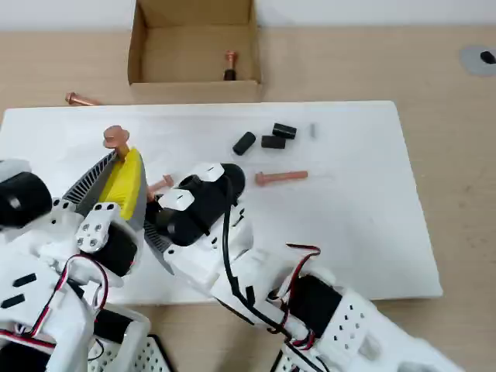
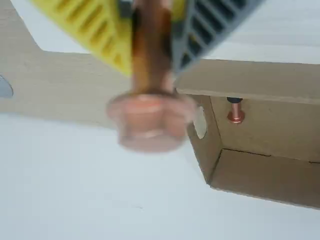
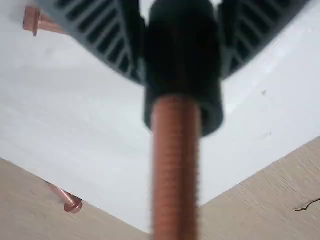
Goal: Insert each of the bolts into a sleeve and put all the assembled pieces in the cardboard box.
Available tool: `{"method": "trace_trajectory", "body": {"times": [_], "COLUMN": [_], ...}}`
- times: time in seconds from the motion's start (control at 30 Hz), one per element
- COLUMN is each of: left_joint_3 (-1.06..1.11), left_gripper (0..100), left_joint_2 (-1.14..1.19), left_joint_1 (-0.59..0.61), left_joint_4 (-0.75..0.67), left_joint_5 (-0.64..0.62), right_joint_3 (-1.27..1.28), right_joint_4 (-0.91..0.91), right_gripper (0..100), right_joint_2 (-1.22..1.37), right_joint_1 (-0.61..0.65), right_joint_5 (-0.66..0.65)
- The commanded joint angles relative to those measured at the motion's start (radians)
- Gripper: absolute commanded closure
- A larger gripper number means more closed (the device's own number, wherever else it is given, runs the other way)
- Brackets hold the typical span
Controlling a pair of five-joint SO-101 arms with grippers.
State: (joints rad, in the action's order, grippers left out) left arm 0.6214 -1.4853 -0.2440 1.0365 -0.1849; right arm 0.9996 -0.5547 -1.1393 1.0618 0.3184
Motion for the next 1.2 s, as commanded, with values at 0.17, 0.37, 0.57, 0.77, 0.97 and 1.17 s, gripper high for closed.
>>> {"method": "trace_trajectory", "body": {"times": [0.17,0.37,0.57,0.77,0.97,1.17], "left_joint_3": [-0.006,-0.006,-0.006,-0.006,-0.006,-0.005], "left_gripper": [100,100,100,100,100,100], "left_joint_2": [-0.005,-0.005,-0.005,-0.002,0.002,0.004], "left_joint_1": [0.066,0.080,0.072,0.072,0.074,0.074], "left_joint_4": [-0.002,-0.002,-0.002,-0.003,-0.003,-0.009], "left_joint_5": [0.074,0.092,0.087,0.089,0.092,0.092], "right_joint_3": [-0.097,-0.114,-0.113,-0.114,-0.116,-0.117], "right_joint_4": [0.028,0.028,0.028,0.028,0.028,0.029], "right_gripper": [98.9,98.9,98.9,98.9,98.9,98.9], "right_joint_2": [-0.031,-0.028,-0.028,-0.028,-0.030,-0.030], "right_joint_1": [0.012,0.012,0.012,0.013,0.015,0.015], "right_joint_5": [0.006,0.006,0.006,0.009,0.009,0.011]}}
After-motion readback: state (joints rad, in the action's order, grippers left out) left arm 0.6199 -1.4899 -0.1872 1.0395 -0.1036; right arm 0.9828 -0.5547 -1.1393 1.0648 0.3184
